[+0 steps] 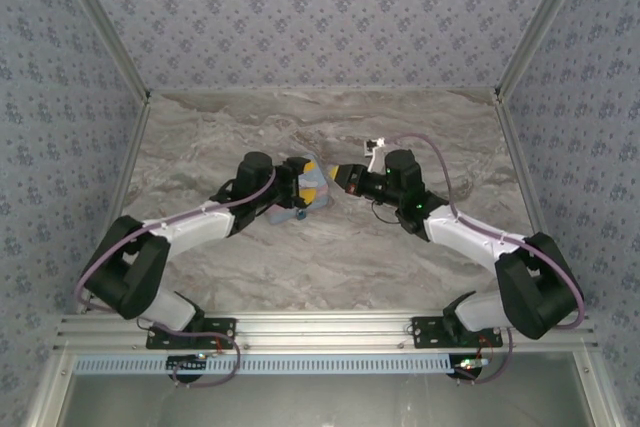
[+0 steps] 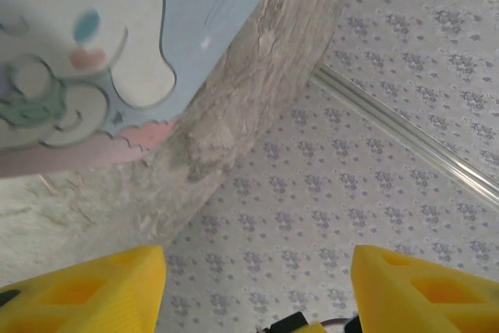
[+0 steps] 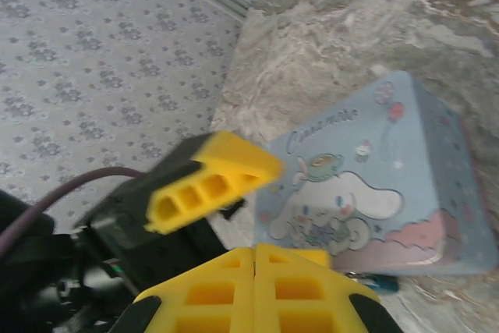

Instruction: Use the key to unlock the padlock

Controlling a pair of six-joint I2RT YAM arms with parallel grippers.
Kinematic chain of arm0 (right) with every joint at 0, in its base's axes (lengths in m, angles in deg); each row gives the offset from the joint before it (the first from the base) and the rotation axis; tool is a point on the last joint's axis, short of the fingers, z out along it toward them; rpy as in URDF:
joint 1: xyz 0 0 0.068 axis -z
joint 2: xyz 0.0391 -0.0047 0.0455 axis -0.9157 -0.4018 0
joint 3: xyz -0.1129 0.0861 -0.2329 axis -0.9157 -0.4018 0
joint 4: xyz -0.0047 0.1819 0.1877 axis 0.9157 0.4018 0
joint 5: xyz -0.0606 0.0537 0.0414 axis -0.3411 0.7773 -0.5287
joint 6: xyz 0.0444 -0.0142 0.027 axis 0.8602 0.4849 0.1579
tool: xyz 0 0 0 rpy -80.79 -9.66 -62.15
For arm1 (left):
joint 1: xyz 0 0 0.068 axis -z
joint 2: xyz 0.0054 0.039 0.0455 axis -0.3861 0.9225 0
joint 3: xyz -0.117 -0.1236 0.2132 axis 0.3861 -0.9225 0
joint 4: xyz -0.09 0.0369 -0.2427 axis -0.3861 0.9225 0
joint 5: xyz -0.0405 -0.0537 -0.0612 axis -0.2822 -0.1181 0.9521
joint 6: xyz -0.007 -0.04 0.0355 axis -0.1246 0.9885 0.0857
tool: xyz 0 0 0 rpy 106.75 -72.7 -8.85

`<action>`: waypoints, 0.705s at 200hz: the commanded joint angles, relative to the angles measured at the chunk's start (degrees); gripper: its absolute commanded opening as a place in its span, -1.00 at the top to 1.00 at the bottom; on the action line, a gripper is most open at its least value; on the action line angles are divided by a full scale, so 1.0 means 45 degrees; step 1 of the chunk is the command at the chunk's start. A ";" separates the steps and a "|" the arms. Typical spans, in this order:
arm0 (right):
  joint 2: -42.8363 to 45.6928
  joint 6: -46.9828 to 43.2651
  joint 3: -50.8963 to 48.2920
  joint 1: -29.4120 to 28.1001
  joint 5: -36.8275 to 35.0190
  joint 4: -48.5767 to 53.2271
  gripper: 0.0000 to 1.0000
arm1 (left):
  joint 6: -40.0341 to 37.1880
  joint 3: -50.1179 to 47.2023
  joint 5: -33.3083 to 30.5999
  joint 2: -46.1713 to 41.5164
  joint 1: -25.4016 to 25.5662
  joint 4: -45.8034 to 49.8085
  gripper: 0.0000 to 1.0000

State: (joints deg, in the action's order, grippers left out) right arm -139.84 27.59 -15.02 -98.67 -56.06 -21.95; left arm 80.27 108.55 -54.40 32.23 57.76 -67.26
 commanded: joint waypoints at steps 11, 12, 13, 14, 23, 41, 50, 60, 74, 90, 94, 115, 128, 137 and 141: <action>-0.0340 -0.0035 0.0487 -0.0267 -0.0024 -0.0687 1.00 | 0.1517 0.0613 0.0472 0.0676 0.0373 -0.1695 -0.22; -0.0342 -0.0045 0.0489 -0.0268 -0.0024 -0.0689 1.00 | 0.1528 0.0614 0.0461 0.0683 0.0384 -0.1703 -0.22; -0.0342 -0.0031 0.0490 -0.0269 -0.0024 -0.0691 1.00 | 0.1533 0.0624 0.0465 0.0686 0.0380 -0.1707 -0.22; -0.0333 -0.0024 0.0490 -0.0279 -0.0024 -0.0691 1.00 | 0.1535 0.0629 0.0458 0.0698 0.0388 -0.1719 -0.22; -0.0374 -0.0013 0.0463 -0.0284 -0.0039 -0.0692 1.00 | 0.1633 0.0618 0.0398 0.0749 0.0411 -0.1773 -0.19; -0.0389 -0.0023 0.0370 -0.0299 -0.0101 -0.0692 1.00 | 0.1786 0.0536 0.0238 0.0765 0.0408 -0.1952 -0.16; -0.0409 -0.0029 0.0355 -0.0306 -0.0118 -0.0692 1.00 | 0.1830 0.0493 0.0196 0.0768 0.0407 -0.2021 -0.15; -0.0438 -0.0005 0.0325 -0.0293 -0.0119 -0.0682 1.00 | 0.1851 0.0501 0.0213 0.0787 0.0405 -0.2043 -0.12; -0.0513 -0.0003 0.0334 -0.0309 -0.0104 -0.0711 1.00 | 0.1895 0.0506 0.0249 0.0819 0.0404 -0.2121 -0.07; -0.0606 0.0019 0.0312 -0.0314 -0.0111 -0.0795 1.00 | 0.1969 0.0512 0.0284 0.0865 0.0410 -0.2202 -0.03; -0.0624 0.0037 0.0307 -0.0312 -0.0103 -0.0823 1.00 | 0.1977 0.0515 0.0293 0.0885 0.0407 -0.2209 -0.01; -0.0767 0.0070 0.0285 -0.0365 -0.0093 -0.0868 1.00 | 0.2044 0.0481 0.0311 0.0921 0.0427 -0.2258 0.02; -0.0811 0.0091 0.0276 -0.0367 -0.0101 -0.0887 1.00 | 0.2070 0.0465 0.0299 0.0924 0.0424 -0.2316 0.05; -0.0822 0.0115 0.0254 -0.0386 -0.0092 -0.0935 1.00 | 0.2065 0.0461 0.0313 0.0953 0.0423 -0.2346 0.08; -0.0816 0.0105 0.0235 -0.0387 -0.0103 -0.0937 1.00 | 0.2095 0.0453 0.0313 0.0967 0.0432 -0.2355 0.09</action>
State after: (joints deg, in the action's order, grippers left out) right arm -143.18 27.61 -14.49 -99.91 -56.08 -24.18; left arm 85.93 109.34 -53.37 35.71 59.49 -75.85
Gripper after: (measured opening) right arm 0.061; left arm 0.472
